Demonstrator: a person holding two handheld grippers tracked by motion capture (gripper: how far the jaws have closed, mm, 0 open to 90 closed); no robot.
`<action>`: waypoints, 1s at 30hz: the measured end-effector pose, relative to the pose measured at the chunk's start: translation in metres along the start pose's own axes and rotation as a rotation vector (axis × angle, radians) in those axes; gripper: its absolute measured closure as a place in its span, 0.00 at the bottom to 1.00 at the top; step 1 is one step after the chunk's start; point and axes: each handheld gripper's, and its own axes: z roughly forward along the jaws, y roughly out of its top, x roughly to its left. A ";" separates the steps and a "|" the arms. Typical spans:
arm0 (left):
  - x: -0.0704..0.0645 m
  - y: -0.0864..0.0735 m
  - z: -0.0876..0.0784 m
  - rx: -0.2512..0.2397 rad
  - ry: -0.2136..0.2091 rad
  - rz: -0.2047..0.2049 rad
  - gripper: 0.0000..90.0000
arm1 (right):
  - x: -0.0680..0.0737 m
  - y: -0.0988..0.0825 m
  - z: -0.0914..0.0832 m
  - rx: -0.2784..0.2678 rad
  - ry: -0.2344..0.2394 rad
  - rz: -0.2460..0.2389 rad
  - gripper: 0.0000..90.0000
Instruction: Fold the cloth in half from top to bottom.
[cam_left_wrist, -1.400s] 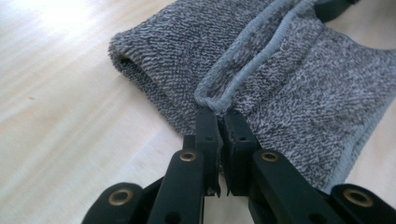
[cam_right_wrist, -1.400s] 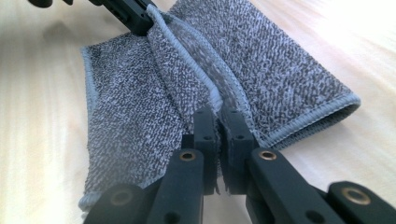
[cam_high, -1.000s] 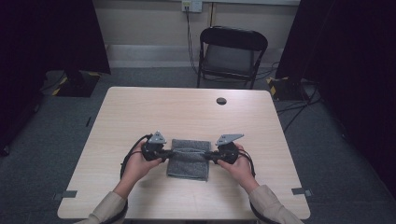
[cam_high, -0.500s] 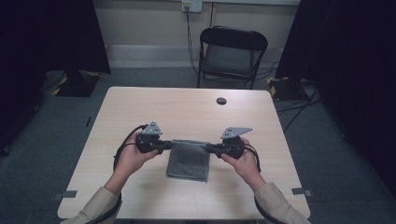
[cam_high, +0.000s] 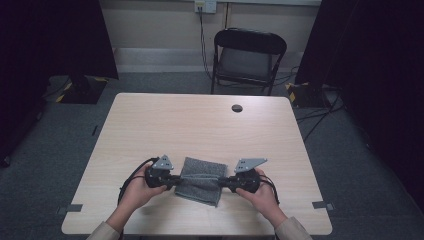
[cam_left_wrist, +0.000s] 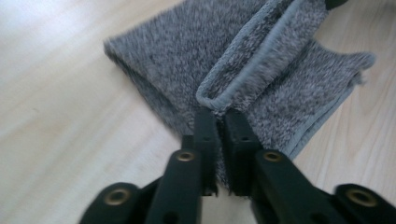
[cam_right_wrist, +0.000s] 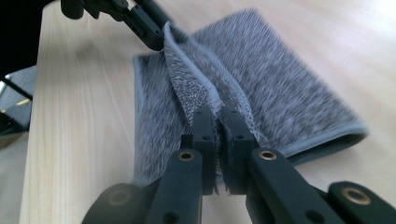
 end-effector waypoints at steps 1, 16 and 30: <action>-0.001 -0.001 0.001 -0.007 -0.001 0.001 0.78 | 0.001 -0.003 0.002 0.007 0.002 0.002 0.96; -0.020 0.038 0.025 -0.071 -0.085 0.144 0.40 | -0.001 -0.005 0.004 -0.006 0.011 0.033 0.96; -0.029 0.052 0.038 -0.050 -0.175 0.153 0.95 | -0.002 -0.007 0.001 -0.015 -0.010 0.071 0.69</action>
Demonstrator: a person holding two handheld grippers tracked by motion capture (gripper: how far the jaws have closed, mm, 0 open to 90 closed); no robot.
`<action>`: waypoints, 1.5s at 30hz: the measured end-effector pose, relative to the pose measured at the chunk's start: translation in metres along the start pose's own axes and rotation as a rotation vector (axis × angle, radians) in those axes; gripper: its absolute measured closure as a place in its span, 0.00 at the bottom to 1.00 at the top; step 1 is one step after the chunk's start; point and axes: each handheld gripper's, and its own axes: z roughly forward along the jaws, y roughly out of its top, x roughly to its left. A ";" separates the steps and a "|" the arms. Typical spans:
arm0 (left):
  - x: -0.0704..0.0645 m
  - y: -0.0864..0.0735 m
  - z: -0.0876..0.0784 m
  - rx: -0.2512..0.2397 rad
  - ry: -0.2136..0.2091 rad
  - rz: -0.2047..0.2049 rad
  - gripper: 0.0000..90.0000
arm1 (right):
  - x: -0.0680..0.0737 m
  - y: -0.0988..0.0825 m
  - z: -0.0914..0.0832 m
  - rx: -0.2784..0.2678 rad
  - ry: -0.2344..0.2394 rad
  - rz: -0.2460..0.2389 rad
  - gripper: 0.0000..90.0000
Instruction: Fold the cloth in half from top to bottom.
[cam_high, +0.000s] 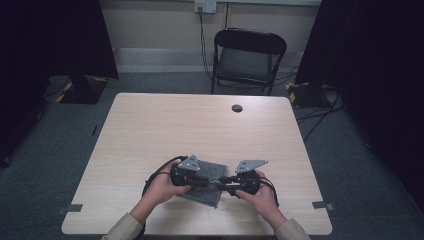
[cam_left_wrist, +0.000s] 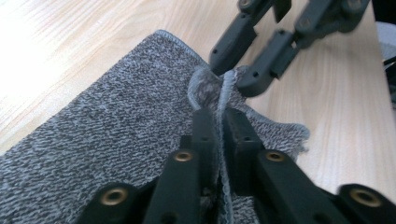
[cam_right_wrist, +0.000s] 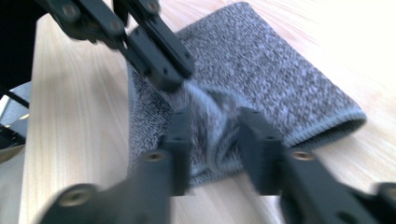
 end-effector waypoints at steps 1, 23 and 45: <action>0.000 0.001 -0.002 -0.010 0.001 -0.006 0.95 | 0.000 -0.001 0.000 0.001 -0.011 0.008 0.63; -0.009 0.004 -0.028 -0.064 -0.031 0.001 0.96 | 0.003 -0.007 0.017 0.086 -0.230 -0.050 0.29; -0.026 -0.034 -0.007 0.040 -0.066 -0.017 0.88 | 0.004 -0.006 0.019 0.090 -0.244 -0.062 0.30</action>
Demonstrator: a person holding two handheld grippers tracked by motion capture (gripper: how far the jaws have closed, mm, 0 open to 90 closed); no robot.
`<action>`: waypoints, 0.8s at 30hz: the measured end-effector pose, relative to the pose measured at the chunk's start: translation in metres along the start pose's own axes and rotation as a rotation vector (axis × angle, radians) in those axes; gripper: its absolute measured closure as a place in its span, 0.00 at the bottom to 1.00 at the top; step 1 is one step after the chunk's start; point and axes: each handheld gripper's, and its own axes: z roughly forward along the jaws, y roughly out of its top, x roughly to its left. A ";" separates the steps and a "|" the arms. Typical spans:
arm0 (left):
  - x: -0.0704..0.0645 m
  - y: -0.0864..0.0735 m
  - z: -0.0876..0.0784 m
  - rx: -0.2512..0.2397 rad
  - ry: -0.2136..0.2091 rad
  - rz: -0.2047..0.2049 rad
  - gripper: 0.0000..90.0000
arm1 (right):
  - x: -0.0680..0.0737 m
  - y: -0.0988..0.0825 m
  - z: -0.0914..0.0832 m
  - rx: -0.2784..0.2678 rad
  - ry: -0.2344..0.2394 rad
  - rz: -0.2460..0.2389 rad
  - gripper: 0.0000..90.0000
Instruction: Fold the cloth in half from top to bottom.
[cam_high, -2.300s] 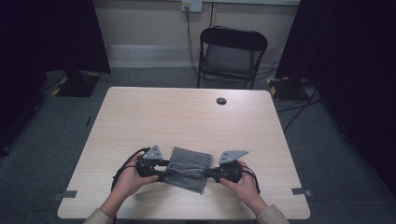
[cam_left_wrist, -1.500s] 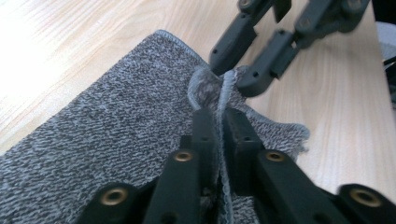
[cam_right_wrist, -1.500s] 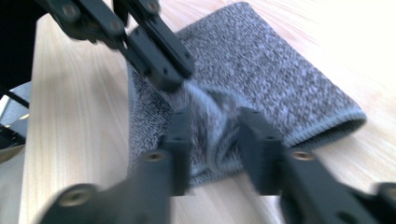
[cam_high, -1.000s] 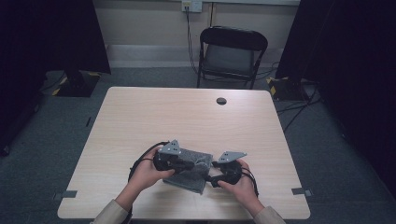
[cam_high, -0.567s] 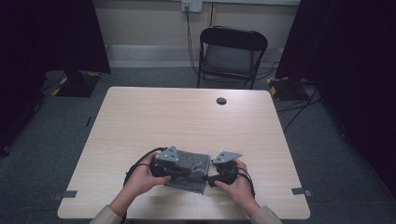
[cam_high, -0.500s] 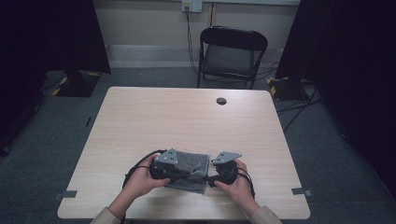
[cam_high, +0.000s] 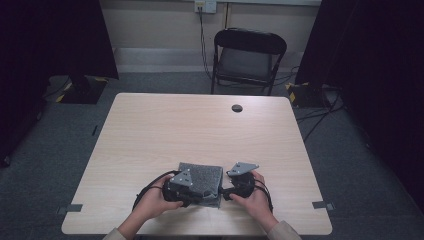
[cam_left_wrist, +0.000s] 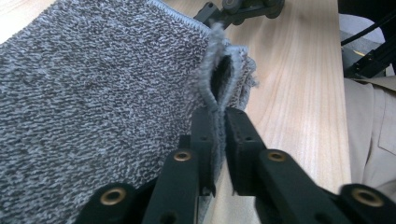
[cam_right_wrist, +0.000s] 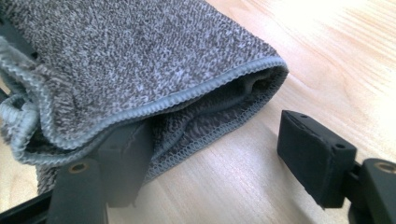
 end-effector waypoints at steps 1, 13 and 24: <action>0.000 0.001 0.000 -0.008 0.002 -0.010 0.86 | 0.000 0.000 0.000 -0.001 0.000 0.002 0.30; 0.003 0.008 -0.011 -0.055 0.027 -0.012 0.69 | -0.004 -0.003 -0.005 -0.010 0.011 0.002 0.30; 0.016 0.016 -0.012 -0.104 0.120 -0.039 0.46 | -0.006 -0.006 -0.011 -0.002 0.007 -0.001 0.29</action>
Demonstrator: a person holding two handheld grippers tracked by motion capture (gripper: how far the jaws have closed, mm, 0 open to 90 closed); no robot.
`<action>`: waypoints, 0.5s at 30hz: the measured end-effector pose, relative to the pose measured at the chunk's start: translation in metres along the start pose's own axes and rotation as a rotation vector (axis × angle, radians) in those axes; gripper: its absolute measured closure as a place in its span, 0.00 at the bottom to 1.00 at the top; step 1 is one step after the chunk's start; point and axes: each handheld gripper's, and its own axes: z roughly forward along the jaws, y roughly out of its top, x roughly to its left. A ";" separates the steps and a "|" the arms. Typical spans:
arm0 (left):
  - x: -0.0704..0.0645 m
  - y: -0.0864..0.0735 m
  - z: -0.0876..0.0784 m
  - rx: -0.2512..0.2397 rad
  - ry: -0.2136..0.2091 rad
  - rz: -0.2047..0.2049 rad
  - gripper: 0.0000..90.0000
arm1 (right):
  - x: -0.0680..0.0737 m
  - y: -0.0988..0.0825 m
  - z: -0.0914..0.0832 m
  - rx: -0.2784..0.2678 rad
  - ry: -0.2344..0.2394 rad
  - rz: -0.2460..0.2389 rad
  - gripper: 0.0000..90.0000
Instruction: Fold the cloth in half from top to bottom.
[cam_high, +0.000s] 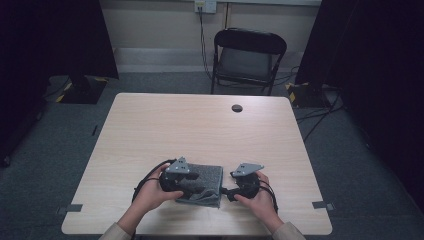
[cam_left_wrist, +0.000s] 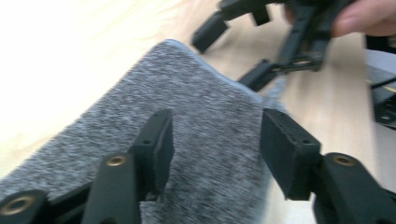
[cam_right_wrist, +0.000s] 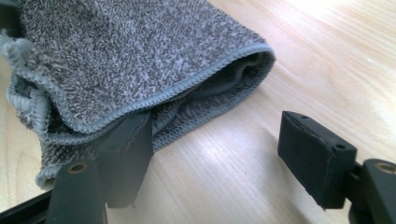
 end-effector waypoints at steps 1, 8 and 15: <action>-0.001 -0.001 0.004 0.006 -0.007 -0.008 0.46 | -0.001 0.000 -0.001 -0.003 -0.002 -0.001 0.29; -0.011 -0.011 0.022 0.078 -0.029 0.047 0.38 | -0.004 0.013 -0.016 -0.062 -0.010 0.027 0.27; -0.009 -0.009 0.015 0.062 0.000 0.046 0.33 | 0.019 0.018 -0.004 -0.068 0.070 0.009 0.24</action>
